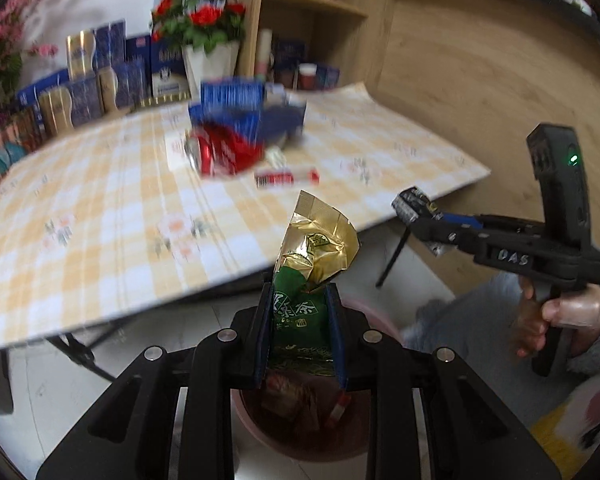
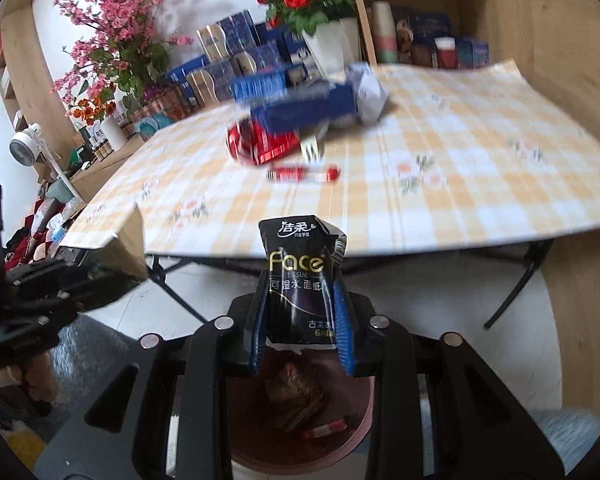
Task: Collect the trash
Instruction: 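Carry both items to the bin and drop the wrapper from the left tool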
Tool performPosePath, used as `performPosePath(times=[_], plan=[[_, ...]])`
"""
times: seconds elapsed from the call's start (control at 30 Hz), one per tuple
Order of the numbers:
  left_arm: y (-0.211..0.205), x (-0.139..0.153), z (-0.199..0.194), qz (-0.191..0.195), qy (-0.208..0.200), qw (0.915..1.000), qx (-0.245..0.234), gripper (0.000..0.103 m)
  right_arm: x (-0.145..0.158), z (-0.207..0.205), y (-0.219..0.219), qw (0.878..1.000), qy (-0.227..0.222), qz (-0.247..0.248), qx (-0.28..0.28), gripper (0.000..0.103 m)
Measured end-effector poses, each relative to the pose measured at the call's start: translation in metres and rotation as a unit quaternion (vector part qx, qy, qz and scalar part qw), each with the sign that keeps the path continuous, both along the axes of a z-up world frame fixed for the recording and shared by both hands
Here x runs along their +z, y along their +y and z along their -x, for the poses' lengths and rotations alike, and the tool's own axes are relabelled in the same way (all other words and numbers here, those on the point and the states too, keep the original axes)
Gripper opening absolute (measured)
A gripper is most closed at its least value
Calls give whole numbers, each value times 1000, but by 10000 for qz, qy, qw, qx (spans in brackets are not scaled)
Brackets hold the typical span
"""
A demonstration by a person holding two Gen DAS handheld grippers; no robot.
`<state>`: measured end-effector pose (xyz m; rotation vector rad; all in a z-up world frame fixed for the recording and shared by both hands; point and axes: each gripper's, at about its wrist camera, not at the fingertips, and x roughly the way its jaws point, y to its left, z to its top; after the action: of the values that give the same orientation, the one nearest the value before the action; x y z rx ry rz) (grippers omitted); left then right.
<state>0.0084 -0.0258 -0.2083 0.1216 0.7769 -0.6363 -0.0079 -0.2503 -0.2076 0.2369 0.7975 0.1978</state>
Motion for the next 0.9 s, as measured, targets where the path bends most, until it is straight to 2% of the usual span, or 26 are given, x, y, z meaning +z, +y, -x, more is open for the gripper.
performPosePath(times=[0.2, 0.27, 0.47, 0.7, 0.8, 0.9], plan=[[-6, -47, -9, -111, 638, 9979, -19, 25, -27, 0, 5, 9993, 360, -82, 52, 31], [-12, -63, -14, -257, 912, 9955, -69, 25, -32, -2, 8, 9991, 412, -42, 79, 31], [-15, -91, -27, -265, 1516, 9881, -57, 25, -41, -5, 9, 9984, 557, -52, 114, 31], [-23, -95, -32, -150, 1581, 9871, -181, 27, -44, -3, 5, 9980, 619, -60, 84, 31], [-29, -97, -31, -253, 1557, 9872, -219, 33, -45, -3, 5, 9979, 643, -51, 83, 31], [-25, -93, -31, -327, 1424, 9893, 0, 43, -45, -5, 7, 9977, 671, -24, 113, 31]])
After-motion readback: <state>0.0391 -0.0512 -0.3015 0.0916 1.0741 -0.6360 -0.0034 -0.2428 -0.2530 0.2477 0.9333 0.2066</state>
